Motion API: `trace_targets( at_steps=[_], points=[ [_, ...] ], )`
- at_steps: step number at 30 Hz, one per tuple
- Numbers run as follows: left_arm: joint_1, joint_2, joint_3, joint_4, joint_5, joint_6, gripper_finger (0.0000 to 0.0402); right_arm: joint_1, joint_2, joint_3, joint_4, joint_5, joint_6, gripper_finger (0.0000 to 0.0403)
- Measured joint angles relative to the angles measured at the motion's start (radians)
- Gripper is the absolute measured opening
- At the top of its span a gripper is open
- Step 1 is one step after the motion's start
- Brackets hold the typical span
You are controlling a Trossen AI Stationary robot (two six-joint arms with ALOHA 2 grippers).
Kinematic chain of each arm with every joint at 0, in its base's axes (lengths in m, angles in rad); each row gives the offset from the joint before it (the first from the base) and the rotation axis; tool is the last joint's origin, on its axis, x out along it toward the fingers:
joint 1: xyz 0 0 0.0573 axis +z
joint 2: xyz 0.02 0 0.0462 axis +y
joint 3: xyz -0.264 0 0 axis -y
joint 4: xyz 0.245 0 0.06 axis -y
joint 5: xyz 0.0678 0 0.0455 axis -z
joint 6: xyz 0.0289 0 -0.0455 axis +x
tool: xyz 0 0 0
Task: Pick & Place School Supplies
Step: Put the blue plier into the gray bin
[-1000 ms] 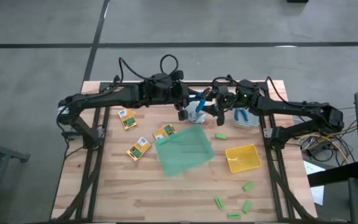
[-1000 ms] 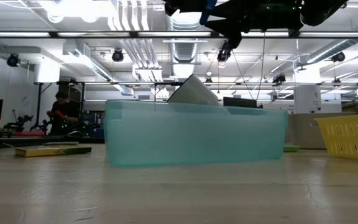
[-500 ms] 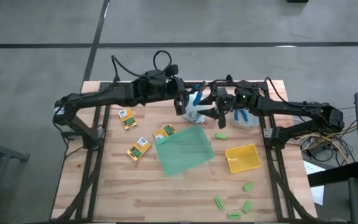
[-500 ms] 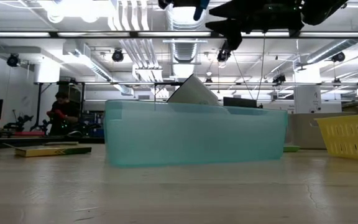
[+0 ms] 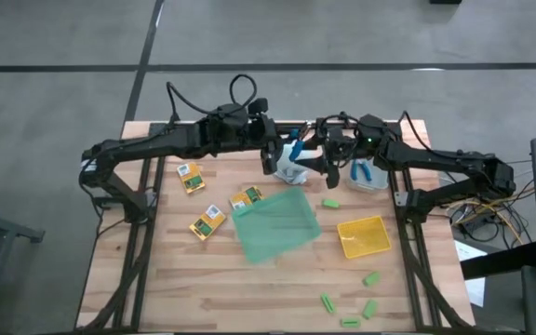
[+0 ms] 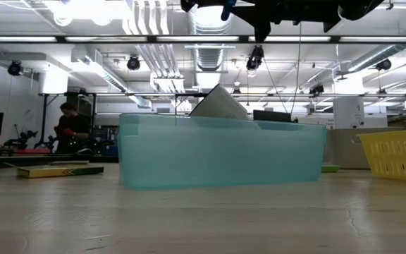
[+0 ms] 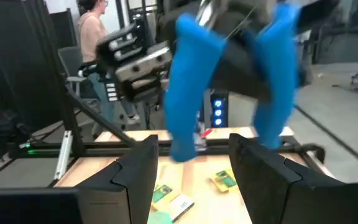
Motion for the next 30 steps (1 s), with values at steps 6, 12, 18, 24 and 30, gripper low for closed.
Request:
trace_targets(
  at_steps=[6,12,18,24,30],
  points=[
    [0.000,0.000,0.000,0.000,0.000,-0.006,0.0057,0.001,0.000,0.042,-0.015,-0.001,-0.003,0.0192],
    [0.000,0.000,0.000,0.000,0.000,-0.006,0.0057,0.001,0.000,0.061,-0.056,0.000,-0.005,0.0181],
    [0.000,0.000,0.000,0.000,0.000,-0.006,0.0057,0.000,0.000,0.061,-0.061,0.000,-0.015,0.0141],
    [0.000,0.001,0.000,-0.001,0.000,-0.005,0.0057,0.001,0.000,0.061,-0.061,-0.001,-0.054,0.0077],
    [-0.001,0.001,0.000,0.001,0.004,0.001,0.0058,0.001,0.000,0.061,-0.061,-0.006,-0.053,0.0040]
  ],
)
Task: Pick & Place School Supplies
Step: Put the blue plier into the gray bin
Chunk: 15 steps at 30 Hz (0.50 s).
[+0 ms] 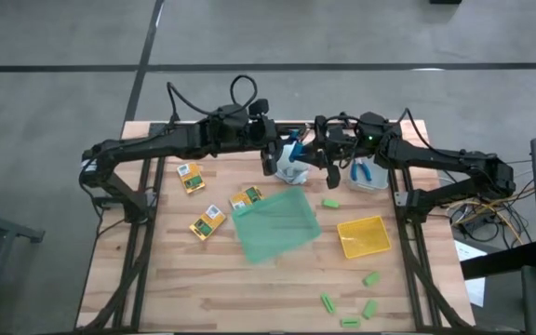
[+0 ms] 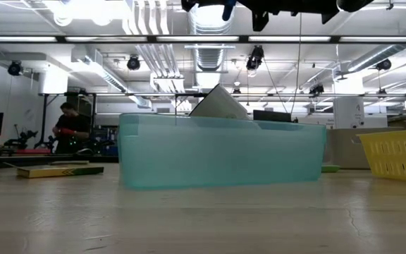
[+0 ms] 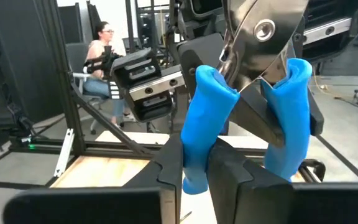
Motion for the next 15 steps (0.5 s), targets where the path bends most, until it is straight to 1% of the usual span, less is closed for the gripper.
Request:
trace_targets(
  at_steps=[4,8,15],
  points=[
    [0.000,0.000,0.000,0.000,-0.001,-0.002,0.0058,0.000,0.001,0.000,0.000,0.000,0.004,0.0041],
    [0.000,0.000,0.000,-0.001,-0.003,-0.002,0.0058,0.000,0.001,-0.001,0.000,0.002,0.004,0.0050],
    [0.000,0.000,0.000,-0.001,-0.006,0.005,0.0058,0.000,0.001,-0.001,0.000,0.004,0.003,0.0045]
  ],
)
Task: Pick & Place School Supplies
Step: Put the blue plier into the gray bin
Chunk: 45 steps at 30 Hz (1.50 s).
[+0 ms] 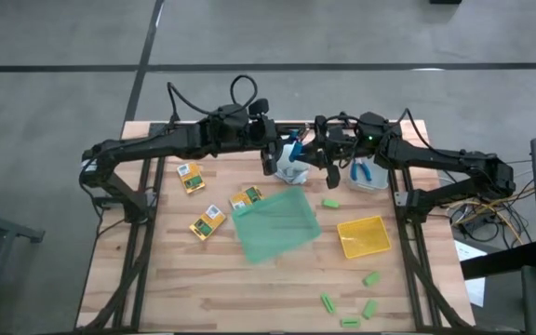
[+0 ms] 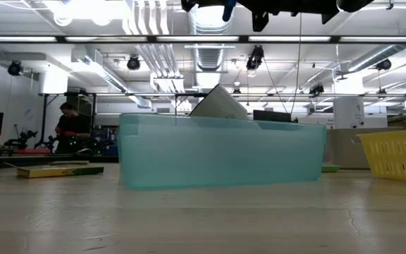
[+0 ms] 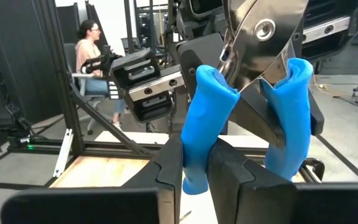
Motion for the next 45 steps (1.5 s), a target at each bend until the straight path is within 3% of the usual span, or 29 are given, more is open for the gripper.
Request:
trace_targets(
  at_steps=[6,21,28,34,41,45],
  points=[
    [-0.001,0.000,0.000,-0.003,-0.004,-0.006,0.0074,0.000,0.000,0.000,-0.002,0.002,-0.006,0.0045],
    [-0.001,0.000,0.000,-0.010,-0.017,-0.049,0.0185,-0.002,0.000,-0.001,-0.026,0.007,-0.009,0.0046],
    [-0.001,-0.002,0.000,-0.043,-0.127,-0.049,0.0220,-0.001,0.000,-0.001,-0.030,0.004,-0.008,0.0047],
    [-0.001,-0.005,0.039,-0.208,-0.185,-0.049,0.0238,-0.001,0.000,-0.001,-0.030,0.003,-0.008,0.0048],
    [-0.001,-0.009,0.120,-0.406,-0.336,-0.058,0.0241,-0.001,-0.001,-0.001,-0.030,0.005,-0.007,0.0048],
    [-0.004,-0.010,0.173,-0.485,-0.337,-0.121,0.0239,-0.001,-0.001,-0.001,-0.036,0.085,-0.003,0.0048]
  ],
)
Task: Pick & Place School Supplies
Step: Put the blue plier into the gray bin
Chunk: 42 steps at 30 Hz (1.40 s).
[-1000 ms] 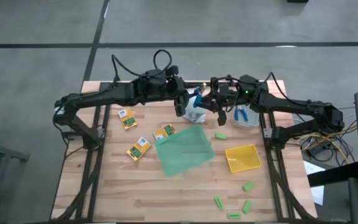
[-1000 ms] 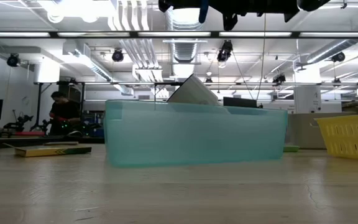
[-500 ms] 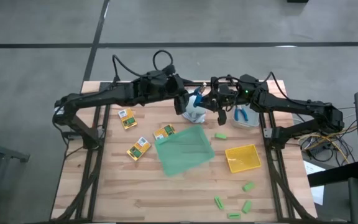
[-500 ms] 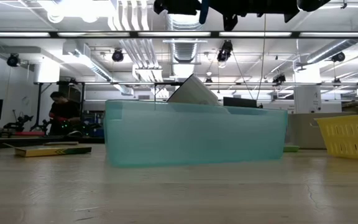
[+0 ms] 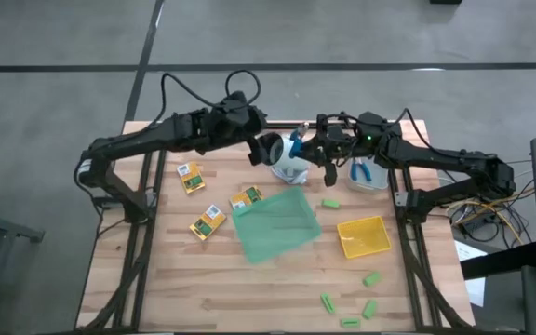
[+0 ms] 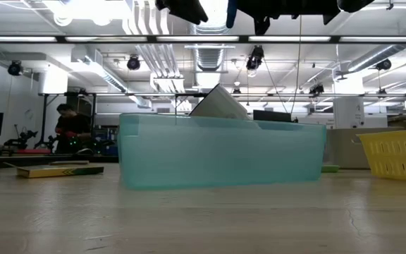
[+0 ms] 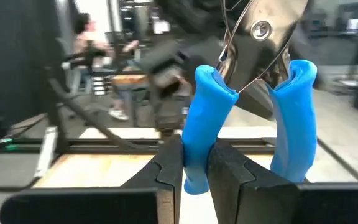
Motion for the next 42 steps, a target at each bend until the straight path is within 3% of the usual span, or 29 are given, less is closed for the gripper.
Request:
trace_targets(
  at_steps=[6,14,18,22,27,37,42],
  points=[
    [-0.001,0.000,0.060,-0.099,0.000,-0.079,0.0238,-0.002,-0.033,0.006,-0.195,0.243,0.094,0.0049],
    [-0.001,-0.001,0.056,-0.133,0.000,-0.082,0.0238,-0.002,-0.087,0.202,-0.876,0.701,0.334,0.0050],
    [-0.001,0.001,0.055,-0.128,0.001,-0.082,0.0238,-0.002,-0.085,0.341,-1.150,0.848,0.493,0.0050],
    [-0.001,0.001,0.055,-0.128,0.000,-0.082,0.0236,-0.003,-0.083,0.436,-1.278,0.913,0.645,0.0050],
    [-0.001,0.001,0.055,-0.128,0.001,-0.082,0.0236,-0.020,-0.086,0.492,-1.345,0.915,0.739,0.0050],
    [-0.001,0.002,0.054,-0.128,0.001,-0.081,0.0236,-0.082,-0.071,0.441,-1.516,0.914,1.045,0.0050],
    [-0.001,0.002,0.054,-0.130,0.001,-0.081,0.0236,-0.117,-0.047,0.388,-1.544,0.904,1.116,0.0050]
  ],
)
